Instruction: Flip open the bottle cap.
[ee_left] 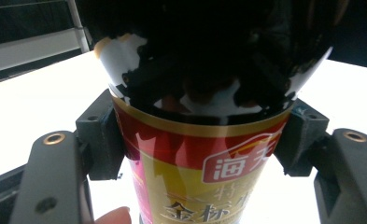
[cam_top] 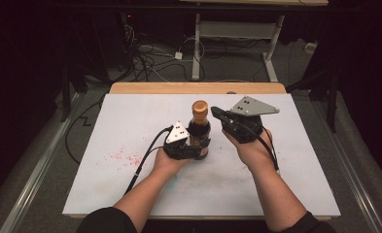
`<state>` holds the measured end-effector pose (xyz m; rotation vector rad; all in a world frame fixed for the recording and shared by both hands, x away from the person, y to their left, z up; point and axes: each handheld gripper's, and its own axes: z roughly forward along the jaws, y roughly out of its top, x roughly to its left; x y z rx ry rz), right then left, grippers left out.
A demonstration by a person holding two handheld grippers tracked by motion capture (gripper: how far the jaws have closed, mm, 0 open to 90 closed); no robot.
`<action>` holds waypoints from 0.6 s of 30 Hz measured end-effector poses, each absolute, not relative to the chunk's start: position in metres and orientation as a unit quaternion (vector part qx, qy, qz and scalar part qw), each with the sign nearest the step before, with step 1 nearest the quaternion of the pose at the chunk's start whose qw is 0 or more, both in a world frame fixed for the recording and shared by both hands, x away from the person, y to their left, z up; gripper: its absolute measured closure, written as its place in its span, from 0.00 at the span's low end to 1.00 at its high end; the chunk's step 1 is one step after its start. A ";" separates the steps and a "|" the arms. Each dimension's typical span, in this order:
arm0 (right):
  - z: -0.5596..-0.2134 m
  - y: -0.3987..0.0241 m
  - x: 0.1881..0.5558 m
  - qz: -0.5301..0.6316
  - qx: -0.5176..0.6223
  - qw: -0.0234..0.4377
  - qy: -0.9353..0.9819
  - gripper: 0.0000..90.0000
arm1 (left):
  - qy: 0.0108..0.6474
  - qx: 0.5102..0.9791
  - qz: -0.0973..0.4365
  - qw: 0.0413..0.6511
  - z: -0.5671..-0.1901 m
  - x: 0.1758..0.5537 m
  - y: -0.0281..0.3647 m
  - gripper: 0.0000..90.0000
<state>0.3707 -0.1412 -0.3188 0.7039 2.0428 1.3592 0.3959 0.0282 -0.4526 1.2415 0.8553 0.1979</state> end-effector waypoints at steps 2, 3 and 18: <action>-0.320 -0.142 0.371 0.509 0.264 0.289 0.767 1.00 | 0.388 0.562 0.089 0.725 -0.453 0.396 0.028 0.32; -0.320 -0.142 0.371 0.507 0.264 0.289 0.768 1.00 | 0.388 0.562 0.089 0.725 -0.453 0.396 0.028 0.32; -0.319 -0.138 0.371 0.492 0.255 0.285 0.782 1.00 | 0.389 0.562 0.089 0.725 -0.452 0.396 0.028 0.32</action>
